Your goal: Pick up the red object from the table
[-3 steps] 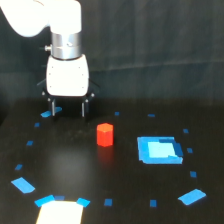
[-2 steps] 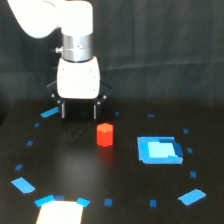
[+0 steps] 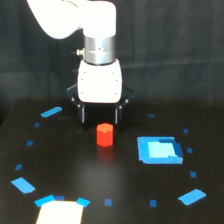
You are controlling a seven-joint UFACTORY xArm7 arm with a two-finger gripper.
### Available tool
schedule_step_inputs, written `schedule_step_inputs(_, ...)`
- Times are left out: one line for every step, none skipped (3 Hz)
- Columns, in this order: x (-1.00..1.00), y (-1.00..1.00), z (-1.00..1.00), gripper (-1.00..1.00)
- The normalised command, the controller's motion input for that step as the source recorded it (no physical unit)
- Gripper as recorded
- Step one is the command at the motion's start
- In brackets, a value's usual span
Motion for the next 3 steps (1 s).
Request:
schedule_step_inputs(-0.3, -1.0, -1.0, -1.0)
schedule_step_inputs(0.07, -0.35, 0.09, -0.78)
schedule_step_inputs(-0.44, -1.0, 0.5, -0.94)
